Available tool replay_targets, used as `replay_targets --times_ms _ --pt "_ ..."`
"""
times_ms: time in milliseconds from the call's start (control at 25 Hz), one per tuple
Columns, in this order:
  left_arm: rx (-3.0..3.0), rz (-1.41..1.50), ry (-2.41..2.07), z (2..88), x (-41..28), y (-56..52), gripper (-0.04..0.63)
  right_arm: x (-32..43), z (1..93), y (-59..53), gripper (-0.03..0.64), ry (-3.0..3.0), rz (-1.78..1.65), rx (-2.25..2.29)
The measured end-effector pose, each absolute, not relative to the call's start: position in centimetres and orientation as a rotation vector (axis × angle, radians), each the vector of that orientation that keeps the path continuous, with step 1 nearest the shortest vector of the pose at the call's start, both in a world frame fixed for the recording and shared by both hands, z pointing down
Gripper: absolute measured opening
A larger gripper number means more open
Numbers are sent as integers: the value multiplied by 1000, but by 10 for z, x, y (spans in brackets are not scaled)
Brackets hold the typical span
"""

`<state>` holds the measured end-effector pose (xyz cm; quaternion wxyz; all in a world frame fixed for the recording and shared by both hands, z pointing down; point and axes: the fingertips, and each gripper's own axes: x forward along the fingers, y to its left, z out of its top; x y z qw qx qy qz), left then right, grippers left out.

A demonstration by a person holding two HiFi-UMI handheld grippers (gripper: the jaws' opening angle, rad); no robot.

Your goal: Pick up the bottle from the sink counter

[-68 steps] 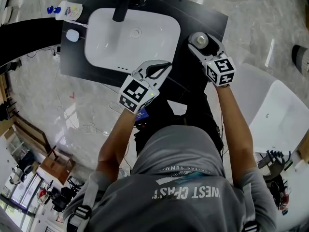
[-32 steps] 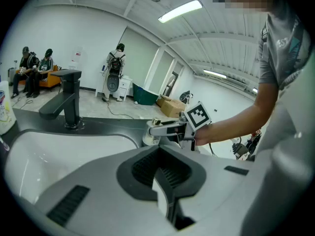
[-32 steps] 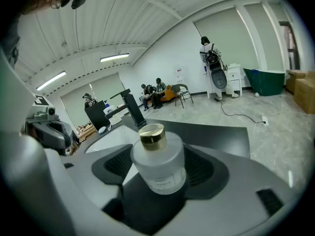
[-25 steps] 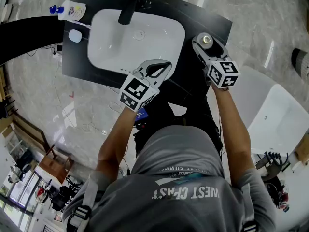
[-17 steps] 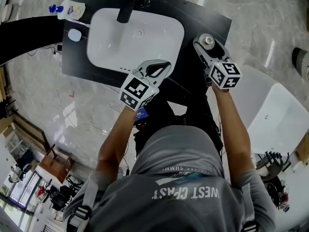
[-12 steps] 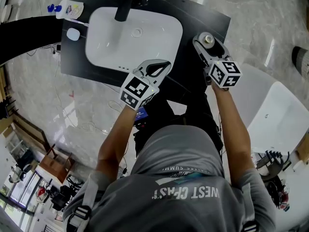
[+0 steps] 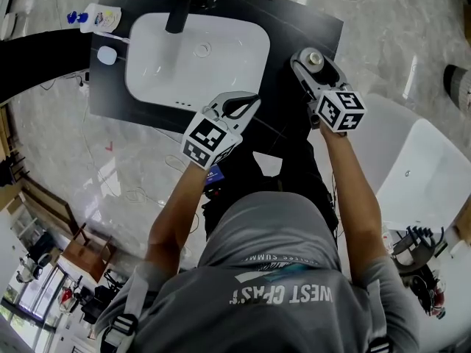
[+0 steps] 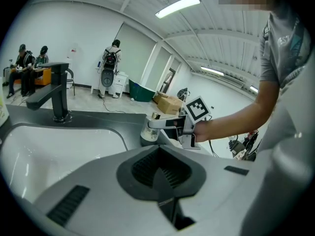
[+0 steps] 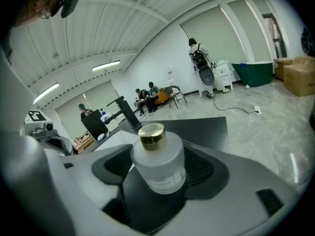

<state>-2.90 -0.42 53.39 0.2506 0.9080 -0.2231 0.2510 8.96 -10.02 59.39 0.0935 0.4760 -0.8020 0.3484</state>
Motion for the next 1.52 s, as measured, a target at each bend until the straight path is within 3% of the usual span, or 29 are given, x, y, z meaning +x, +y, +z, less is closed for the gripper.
replay_targets --times_ms 840,1520 --pt "2472 671 -634 529 -36 -2 2 86 592 -98 327 -2395 1035 1434" --pt "2489 646 -670 519 -52 -20 2 70 541 -119 327 -2498 987 1446"
